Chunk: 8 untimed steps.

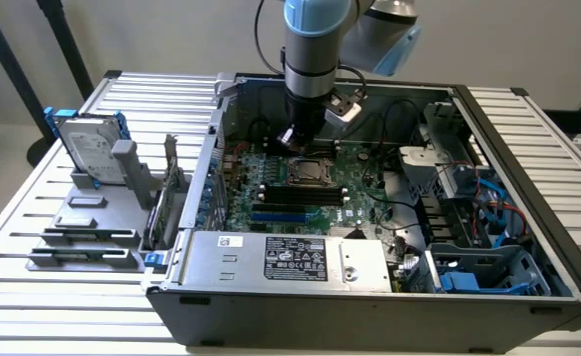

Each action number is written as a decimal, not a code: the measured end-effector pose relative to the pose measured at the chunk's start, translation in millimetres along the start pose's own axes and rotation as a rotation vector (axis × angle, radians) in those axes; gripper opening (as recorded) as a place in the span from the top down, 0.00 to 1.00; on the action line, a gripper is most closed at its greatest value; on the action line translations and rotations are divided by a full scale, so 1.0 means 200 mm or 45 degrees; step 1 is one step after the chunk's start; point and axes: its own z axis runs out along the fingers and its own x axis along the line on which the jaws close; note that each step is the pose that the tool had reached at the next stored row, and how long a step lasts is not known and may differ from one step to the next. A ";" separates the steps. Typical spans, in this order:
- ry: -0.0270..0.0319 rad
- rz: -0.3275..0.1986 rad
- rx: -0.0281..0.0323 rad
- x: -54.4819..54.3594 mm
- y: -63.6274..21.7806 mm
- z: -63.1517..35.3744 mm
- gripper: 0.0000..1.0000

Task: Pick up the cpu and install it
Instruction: 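Install the first cpu locking lever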

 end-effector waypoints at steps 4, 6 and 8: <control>0.0003 0.000 0.0000 0.00 0.003 0.002 0.89; 0.0001 0.000 0.0001 0.00 0.005 0.003 0.89; 0.0001 0.000 0.0000 0.01 0.007 0.005 0.89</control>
